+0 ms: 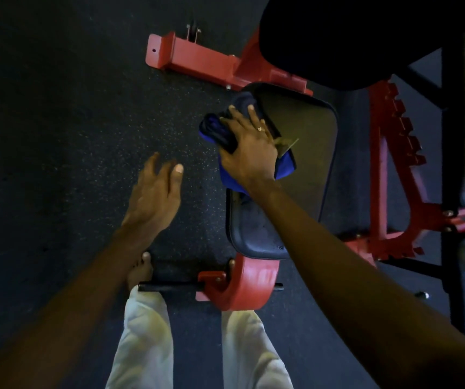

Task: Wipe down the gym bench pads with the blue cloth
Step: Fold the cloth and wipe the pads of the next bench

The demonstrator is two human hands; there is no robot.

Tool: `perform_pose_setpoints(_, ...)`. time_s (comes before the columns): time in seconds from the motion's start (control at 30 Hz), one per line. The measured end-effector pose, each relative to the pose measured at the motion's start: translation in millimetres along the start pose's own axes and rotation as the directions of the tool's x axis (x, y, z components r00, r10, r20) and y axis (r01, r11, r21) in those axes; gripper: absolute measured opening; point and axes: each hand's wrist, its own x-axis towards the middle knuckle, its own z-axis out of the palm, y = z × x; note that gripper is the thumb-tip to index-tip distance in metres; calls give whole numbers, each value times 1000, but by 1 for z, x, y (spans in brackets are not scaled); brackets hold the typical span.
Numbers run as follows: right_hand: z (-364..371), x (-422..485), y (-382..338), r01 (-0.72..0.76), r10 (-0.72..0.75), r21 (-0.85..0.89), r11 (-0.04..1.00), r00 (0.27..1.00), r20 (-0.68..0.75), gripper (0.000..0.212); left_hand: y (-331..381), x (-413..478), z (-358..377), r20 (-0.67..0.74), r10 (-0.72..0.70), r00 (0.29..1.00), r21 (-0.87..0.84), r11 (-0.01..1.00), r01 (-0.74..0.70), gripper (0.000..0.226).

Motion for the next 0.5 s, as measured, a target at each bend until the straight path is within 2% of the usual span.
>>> perform_pose_setpoints(0.1, 7, -65, 1, 152, -152, -2, 988, 988, 14, 57, 10, 13, -6, -24, 1, 1000, -80, 997, -3, 72)
perform_pose_setpoints(0.17, 11, -109, 11, 235, -234, -4, 972, 971, 39, 61, 26, 20, -5, 4, -11, 1000, -128, 992, 11, 65)
perform_pose_setpoints(0.3, 8, -134, 32, 315, -314, 2, 949, 949, 29, 63, 63, 34, 3, 91, 35, 995, -208, 978, -15, 62)
perform_pose_setpoints(0.37, 5, -124, 40, 280, -280, 29, 960, 960, -3, 66, 73, 44, 10, 93, 42, 995, -278, 961, -15, 61)
perform_pose_setpoints(0.5, -9, -85, 62, 8, 7, 123, 992, 993, -120, 67, 87, 55, 22, 61, 20, 998, -365, 931, 3, 56)
